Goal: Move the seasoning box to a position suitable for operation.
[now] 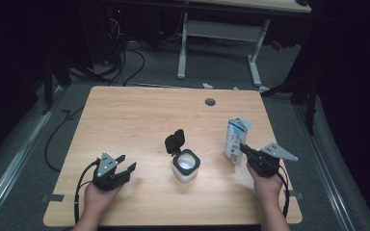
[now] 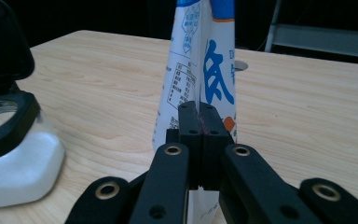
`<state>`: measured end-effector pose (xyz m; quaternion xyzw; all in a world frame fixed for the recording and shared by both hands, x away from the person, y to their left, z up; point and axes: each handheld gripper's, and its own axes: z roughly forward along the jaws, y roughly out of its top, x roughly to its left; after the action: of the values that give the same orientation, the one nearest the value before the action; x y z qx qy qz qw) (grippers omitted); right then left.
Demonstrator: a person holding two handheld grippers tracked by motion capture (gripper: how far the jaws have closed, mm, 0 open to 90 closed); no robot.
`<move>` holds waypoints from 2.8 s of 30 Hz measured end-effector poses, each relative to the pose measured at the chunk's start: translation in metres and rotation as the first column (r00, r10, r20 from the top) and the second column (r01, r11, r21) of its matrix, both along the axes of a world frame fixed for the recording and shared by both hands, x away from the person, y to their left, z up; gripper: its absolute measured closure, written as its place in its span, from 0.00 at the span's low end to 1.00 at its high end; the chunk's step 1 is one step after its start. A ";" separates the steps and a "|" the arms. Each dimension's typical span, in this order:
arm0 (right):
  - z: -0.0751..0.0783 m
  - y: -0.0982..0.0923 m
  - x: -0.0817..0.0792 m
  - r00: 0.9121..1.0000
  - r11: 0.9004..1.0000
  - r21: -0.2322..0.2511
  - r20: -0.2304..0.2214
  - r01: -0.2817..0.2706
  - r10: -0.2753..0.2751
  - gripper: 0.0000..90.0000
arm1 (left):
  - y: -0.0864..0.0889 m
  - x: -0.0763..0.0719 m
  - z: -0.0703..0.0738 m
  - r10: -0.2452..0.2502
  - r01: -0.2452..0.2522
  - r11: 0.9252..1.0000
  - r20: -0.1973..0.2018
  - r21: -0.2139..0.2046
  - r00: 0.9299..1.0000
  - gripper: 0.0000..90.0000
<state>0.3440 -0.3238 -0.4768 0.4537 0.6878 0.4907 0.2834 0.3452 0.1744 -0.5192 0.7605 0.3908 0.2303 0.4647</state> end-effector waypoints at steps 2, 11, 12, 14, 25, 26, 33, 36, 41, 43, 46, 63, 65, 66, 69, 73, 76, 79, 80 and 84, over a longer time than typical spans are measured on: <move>-0.002 -0.001 0.001 1.000 1.000 0.005 0.006 -0.004 0.004 1.00 | -0.001 0.000 -0.001 -0.001 0.001 1.000 0.001 0.006 1.000 0.52; -0.009 -0.005 0.005 1.000 1.000 -0.005 0.020 0.005 -0.005 1.00 | -0.002 -0.002 -0.002 0.002 -0.002 1.000 0.008 0.008 1.000 0.52; -0.010 -0.006 0.006 1.000 1.000 -0.008 0.024 0.006 -0.005 1.00 | -0.002 -0.002 -0.002 0.002 -0.002 1.000 0.008 0.004 1.000 0.52; -0.012 -0.006 0.007 1.000 1.000 -0.013 0.018 0.006 -0.006 1.00 | -0.001 -0.002 -0.002 0.002 -0.002 1.000 0.010 0.003 1.000 0.52; -0.018 -0.009 -0.003 1.000 1.000 -0.016 0.019 0.021 -0.020 1.00 | 0.002 -0.003 -0.001 -0.001 0.001 1.000 0.006 -0.003 1.000 0.52; -0.018 -0.009 -0.004 1.000 1.000 -0.019 0.018 0.019 -0.019 0.99 | 0.002 -0.003 -0.001 0.000 0.000 1.000 0.005 -0.006 1.000 0.52; -0.019 -0.007 -0.008 1.000 0.999 -0.030 0.020 0.025 -0.025 0.98 | 0.001 -0.003 -0.002 -0.007 0.007 1.000 0.005 -0.001 1.000 0.51; -0.020 -0.006 -0.009 0.999 0.999 -0.044 0.019 0.026 -0.025 0.98 | 0.001 -0.003 -0.002 -0.009 0.009 1.000 0.000 0.001 1.000 0.51; -0.020 -0.005 -0.011 1.000 0.999 -0.048 0.017 0.021 -0.021 0.96 | 0.001 -0.003 -0.002 -0.008 0.008 1.000 0.004 -0.003 1.000 0.51; -0.020 -0.005 -0.011 1.000 0.999 -0.047 0.018 0.025 -0.025 0.95 | 0.001 -0.003 -0.002 -0.008 0.008 1.000 0.003 -0.003 1.000 0.51; -0.019 -0.004 -0.011 0.999 0.999 -0.047 0.020 0.026 -0.025 0.93 | 0.001 -0.003 -0.002 -0.010 0.010 1.000 0.004 -0.004 1.000 0.51; -0.019 0.002 -0.009 0.999 0.998 -0.049 0.020 0.044 -0.043 0.69 | 0.000 -0.003 -0.001 -0.012 0.012 1.000 0.005 -0.004 1.000 0.51; -0.019 0.002 -0.008 0.999 0.998 -0.046 0.013 0.042 -0.042 0.65 | 0.000 -0.004 -0.001 -0.012 0.012 1.000 0.006 -0.003 1.000 0.51; -0.019 0.002 -0.007 0.999 0.998 -0.046 0.013 0.046 -0.046 0.63 | 0.000 -0.004 -0.001 -0.012 0.012 1.000 0.005 -0.004 1.000 0.51; -0.019 0.002 -0.007 0.998 0.997 -0.049 0.012 0.062 -0.061 0.57 | 0.000 -0.004 -0.001 -0.016 0.016 1.000 0.001 -0.005 1.000 0.51; -0.018 0.003 -0.010 0.996 0.994 -0.064 0.014 0.085 -0.084 0.52 | -0.001 -0.003 -0.001 -0.021 0.021 1.000 -0.009 -0.020 1.000 0.51; -0.018 0.004 -0.014 0.996 0.992 -0.083 0.010 0.094 -0.094 0.51 | -0.002 -0.002 0.000 -0.020 0.019 0.999 -0.017 -0.028 1.000 0.50; -0.019 0.004 -0.020 0.995 0.991 -0.088 0.010 0.096 -0.095 0.51 | -0.004 -0.002 0.000 -0.022 0.022 1.000 -0.017 -0.022 1.000 0.48; -0.019 0.004 -0.022 0.995 0.992 -0.079 0.005 0.098 -0.098 0.51 | -0.005 -0.002 0.000 -0.023 0.023 0.999 -0.018 -0.022 1.000 0.48; -0.021 0.004 -0.034 0.995 0.992 -0.076 -0.001 0.100 -0.100 0.56 | -0.008 -0.002 0.000 -0.037 0.037 0.999 -0.028 -0.018 0.999 0.47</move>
<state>0.3105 -0.3199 -0.4973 0.4778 0.6828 0.4485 0.3230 0.3430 0.1660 -0.5194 0.7665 0.3852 0.2075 0.4701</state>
